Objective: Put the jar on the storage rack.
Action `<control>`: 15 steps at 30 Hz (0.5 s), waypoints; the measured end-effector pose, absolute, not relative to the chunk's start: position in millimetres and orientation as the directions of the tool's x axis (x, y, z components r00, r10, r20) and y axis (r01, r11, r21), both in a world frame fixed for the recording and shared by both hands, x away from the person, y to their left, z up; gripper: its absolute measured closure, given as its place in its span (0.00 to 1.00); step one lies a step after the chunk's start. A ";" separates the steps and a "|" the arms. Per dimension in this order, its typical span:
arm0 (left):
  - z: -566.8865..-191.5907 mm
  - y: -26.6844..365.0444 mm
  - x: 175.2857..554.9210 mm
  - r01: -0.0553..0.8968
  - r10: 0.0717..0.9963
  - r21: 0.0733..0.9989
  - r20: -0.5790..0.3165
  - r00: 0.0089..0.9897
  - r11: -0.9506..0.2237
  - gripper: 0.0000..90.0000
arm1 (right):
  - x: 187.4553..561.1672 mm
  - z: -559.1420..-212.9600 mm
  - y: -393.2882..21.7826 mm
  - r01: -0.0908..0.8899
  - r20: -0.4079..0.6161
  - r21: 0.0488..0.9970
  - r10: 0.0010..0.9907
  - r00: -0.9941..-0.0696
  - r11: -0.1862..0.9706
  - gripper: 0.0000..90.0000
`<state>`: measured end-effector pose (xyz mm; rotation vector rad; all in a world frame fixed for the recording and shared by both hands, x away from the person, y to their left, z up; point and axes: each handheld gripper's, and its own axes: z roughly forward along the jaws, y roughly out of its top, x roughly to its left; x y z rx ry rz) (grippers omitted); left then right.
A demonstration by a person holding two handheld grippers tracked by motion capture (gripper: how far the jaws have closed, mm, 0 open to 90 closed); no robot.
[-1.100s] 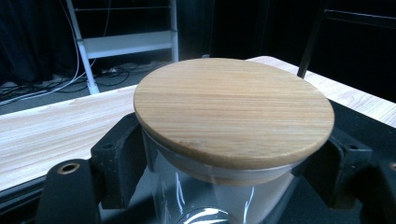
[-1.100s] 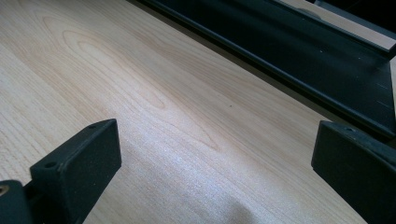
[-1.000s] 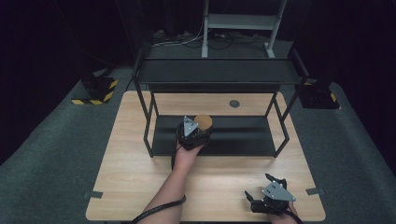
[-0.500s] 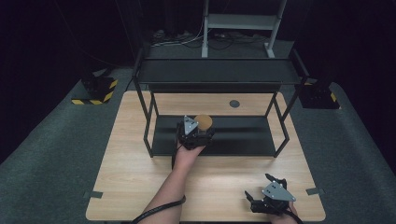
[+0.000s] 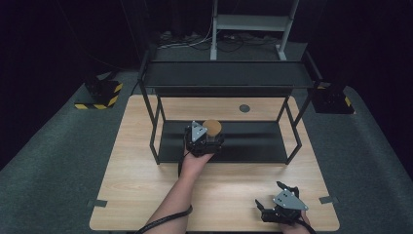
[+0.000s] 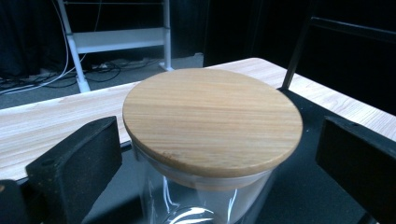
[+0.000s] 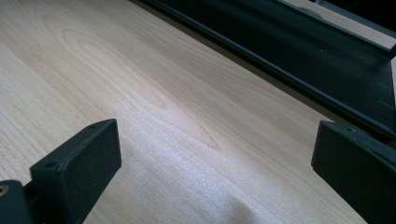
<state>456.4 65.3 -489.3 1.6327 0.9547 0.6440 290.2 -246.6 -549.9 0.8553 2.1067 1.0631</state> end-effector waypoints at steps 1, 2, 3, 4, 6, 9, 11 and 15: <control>-488.6 64.8 455.5 0.261 0.845 0.960 -0.058 0.531 -0.098 0.01 | 290.2 -549.9 -246.6 0.267 -0.235 0.844 0.767 -0.597 0.466 0.01; -488.6 64.8 455.5 0.261 0.845 0.960 -0.058 0.531 -0.098 0.01 | 290.2 -549.9 -246.6 0.267 -0.235 0.844 0.767 -0.597 0.466 0.01; -488.4 65.0 455.1 0.261 0.846 0.960 -0.056 0.531 -0.100 0.01 | 290.2 -549.9 -246.5 0.267 -0.236 0.843 0.767 -0.597 0.467 0.01; -488.2 65.4 454.8 0.262 0.846 0.960 -0.057 0.531 -0.100 0.01 | 290.2 -549.9 -246.4 0.267 -0.236 0.843 0.767 -0.597 0.467 0.01; -487.6 66.9 453.7 0.265 0.846 0.959 -0.058 0.530 -0.100 0.01 | 290.1 -549.9 -246.4 0.266 -0.236 0.843 0.767 -0.597 0.467 0.01; -486.8 68.9 451.5 0.263 0.846 0.959 -0.052 0.531 -0.106 0.01 | 290.1 -549.9 -246.4 0.266 -0.236 0.843 0.767 -0.597 0.467 0.01; -486.5 70.1 450.6 0.264 0.846 0.959 -0.056 0.531 -0.102 0.01 | 290.0 -549.9 -246.3 0.266 -0.236 0.844 0.767 -0.597 0.466 0.01; -485.7 73.2 448.2 0.265 0.846 0.959 -0.059 0.530 -0.099 0.01 | 290.1 -550.0 -246.0 0.265 -0.240 0.841 0.764 -0.599 0.471 0.01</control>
